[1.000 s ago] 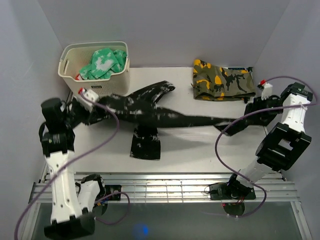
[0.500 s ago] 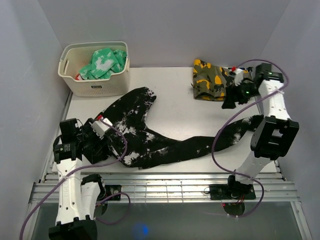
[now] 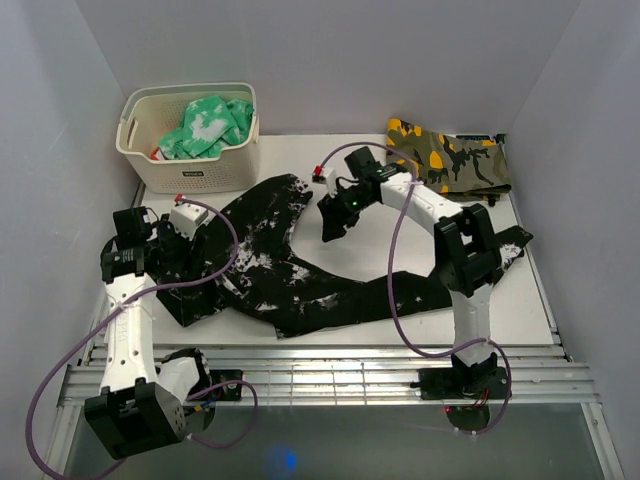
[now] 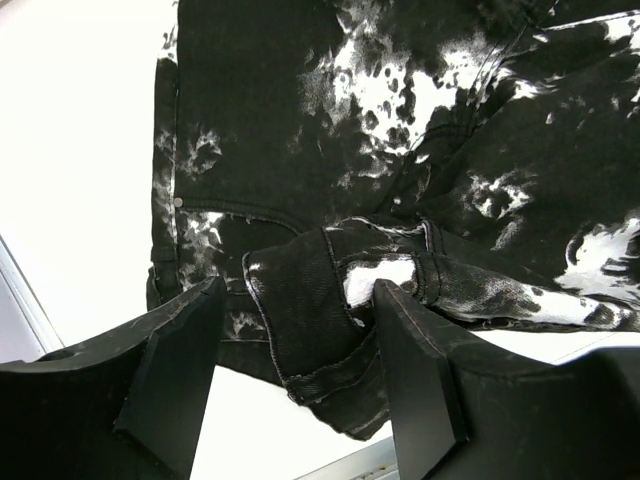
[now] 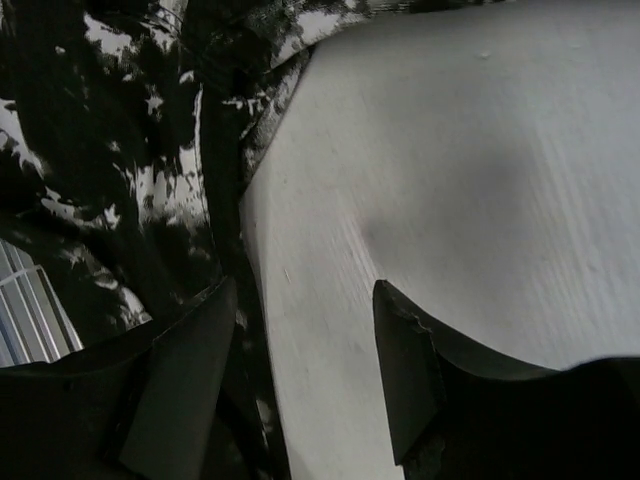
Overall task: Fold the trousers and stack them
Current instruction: Flatten the trousers out
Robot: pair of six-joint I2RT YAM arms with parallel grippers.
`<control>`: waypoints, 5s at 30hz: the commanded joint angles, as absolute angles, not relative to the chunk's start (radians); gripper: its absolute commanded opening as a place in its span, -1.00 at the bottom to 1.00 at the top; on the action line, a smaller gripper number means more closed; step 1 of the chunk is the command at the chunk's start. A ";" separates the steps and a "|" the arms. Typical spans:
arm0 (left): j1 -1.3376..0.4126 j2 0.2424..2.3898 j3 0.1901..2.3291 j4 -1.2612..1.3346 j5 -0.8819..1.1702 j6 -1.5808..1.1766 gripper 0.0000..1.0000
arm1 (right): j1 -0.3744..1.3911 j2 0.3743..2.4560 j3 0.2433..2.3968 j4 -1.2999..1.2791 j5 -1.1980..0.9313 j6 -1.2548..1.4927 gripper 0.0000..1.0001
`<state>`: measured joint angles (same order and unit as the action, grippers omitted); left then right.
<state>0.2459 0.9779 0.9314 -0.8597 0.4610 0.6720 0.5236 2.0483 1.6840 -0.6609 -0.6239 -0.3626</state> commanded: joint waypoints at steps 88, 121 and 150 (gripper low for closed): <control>0.515 1.204 1.069 -0.798 0.738 0.723 0.40 | -0.179 1.330 1.154 -0.600 -0.341 -1.154 -0.85; 0.170 1.898 1.124 -0.253 0.061 0.207 -0.04 | -0.181 1.345 1.163 -0.529 -0.202 -1.342 -0.85; 0.333 1.832 1.246 -0.218 -0.057 0.566 -1.00 | -0.036 1.160 0.948 -0.652 -0.245 -1.136 0.50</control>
